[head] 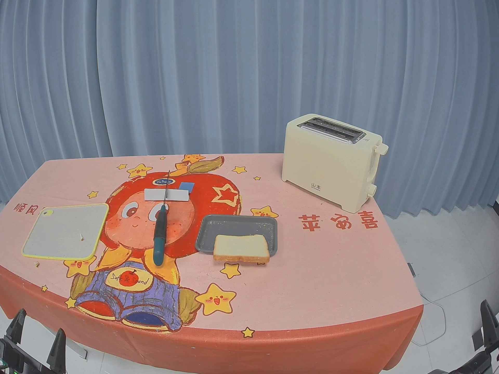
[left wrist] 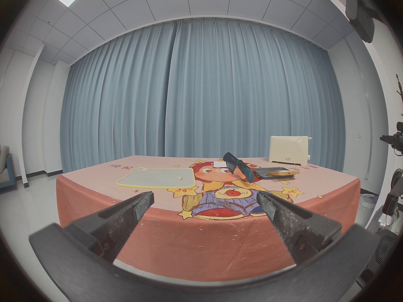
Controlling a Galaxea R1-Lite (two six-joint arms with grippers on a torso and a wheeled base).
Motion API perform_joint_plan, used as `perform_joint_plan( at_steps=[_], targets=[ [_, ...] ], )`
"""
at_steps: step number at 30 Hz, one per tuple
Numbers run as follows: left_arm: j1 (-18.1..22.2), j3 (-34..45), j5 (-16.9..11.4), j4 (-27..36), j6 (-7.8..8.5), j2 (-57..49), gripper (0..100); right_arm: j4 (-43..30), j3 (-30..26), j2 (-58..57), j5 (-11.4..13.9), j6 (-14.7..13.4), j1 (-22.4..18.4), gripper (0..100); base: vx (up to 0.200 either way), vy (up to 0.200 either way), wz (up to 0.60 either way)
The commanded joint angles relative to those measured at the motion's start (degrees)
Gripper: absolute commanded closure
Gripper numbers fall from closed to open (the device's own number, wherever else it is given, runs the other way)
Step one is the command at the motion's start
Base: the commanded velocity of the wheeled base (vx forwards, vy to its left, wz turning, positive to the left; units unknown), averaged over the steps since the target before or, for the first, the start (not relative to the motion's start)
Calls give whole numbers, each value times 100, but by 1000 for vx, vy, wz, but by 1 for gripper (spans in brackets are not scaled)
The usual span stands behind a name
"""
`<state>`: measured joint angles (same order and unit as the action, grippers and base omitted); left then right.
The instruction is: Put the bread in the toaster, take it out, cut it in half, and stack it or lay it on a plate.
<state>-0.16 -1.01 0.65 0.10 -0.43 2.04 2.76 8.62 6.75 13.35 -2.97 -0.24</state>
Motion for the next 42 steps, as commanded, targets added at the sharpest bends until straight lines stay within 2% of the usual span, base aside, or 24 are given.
perform_joint_plan(
  at_steps=[1,9,16,23,28,29,30,35,42],
  targets=[
    [7,101,6,-1,-1,-1,0,6,184,423,1,-72,33,0,0,0,0],
    [-2,101,6,-1,-1,7,0,-3,729,1012,19,-45,200,0,0,0,0],
    [-2,101,-3,-1,-1,-1,0,-12,966,1408,467,16,200,0,0,0,0],
    [-2,101,6,-1,-1,-1,0,-3,1116,1777,581,148,200,0,0,0,0],
    [-2,101,6,-1,-1,-1,0,-3,1300,2172,704,544,209,0,0,0,0],
    [-2,101,6,-1,-1,-1,0,-3,1300,2172,704,544,209,0,0,0,0],
    [-2,101,6,-1,-1,-1,0,-3,1388,2313,792,614,209,0,0,0,0],
    [7,101,6,-1,-1,-1,0,-3,1722,2621,898,631,235,0,0,0,0],
    [-2,101,6,-1,-1,-1,0,15,2118,3069,933,631,543,0,0,0,0]
  ],
)
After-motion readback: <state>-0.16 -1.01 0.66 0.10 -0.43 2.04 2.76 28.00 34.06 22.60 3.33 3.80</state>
